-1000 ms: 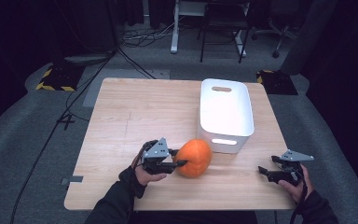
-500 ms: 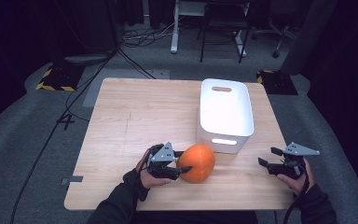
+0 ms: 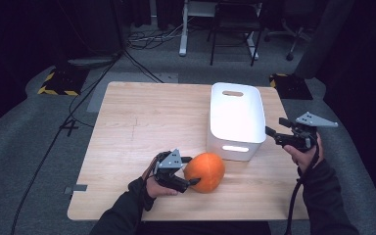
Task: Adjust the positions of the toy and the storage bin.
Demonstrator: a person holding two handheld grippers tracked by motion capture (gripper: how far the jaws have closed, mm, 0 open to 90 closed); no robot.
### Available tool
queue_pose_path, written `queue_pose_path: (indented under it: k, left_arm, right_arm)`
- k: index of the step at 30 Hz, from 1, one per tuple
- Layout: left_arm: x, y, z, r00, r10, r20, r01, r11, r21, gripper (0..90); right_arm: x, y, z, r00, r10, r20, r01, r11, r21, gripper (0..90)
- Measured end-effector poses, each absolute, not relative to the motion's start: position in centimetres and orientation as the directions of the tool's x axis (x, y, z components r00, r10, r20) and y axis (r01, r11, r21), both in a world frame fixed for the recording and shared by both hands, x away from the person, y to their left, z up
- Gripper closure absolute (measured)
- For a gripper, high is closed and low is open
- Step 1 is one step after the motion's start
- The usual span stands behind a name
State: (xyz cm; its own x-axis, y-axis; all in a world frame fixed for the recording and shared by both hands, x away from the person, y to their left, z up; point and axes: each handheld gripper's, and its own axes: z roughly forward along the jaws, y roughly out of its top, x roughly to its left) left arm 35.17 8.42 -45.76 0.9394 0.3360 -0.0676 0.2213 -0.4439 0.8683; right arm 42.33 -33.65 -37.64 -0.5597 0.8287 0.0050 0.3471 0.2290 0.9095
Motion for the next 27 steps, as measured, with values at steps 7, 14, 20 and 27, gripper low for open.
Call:
queue_pose_path:
  k: [7, 14, 20, 27]
  left_arm:
    - [35.3, 8.5, -45.6, 0.935, 0.347, -0.072, 0.228, -0.433, 0.872, 24.1]
    - [35.3, 8.4, -45.6, 0.938, 0.340, -0.073, 0.226, -0.436, 0.871, 25.2]
    - [35.4, 8.3, -45.8, 0.940, 0.329, -0.090, 0.234, -0.430, 0.872, 26.2]
    - [35.4, 8.3, -46.0, 0.941, 0.323, -0.104, 0.241, -0.421, 0.875, 26.2]
  right_arm:
    - [44.7, -31.7, -37.9, -0.549, 0.836, -0.018, 0.396, 0.278, 0.875, 27.4]
    - [46.7, -31.7, -39.1, -0.495, 0.868, 0.034, 0.481, 0.241, 0.843, 31.1]
    - [47.8, -31.0, -40.1, -0.527, 0.842, 0.112, 0.523, 0.218, 0.824, 37.5]
    - [48.2, -29.8, -40.2, -0.550, 0.825, 0.129, 0.521, 0.218, 0.825, 38.8]
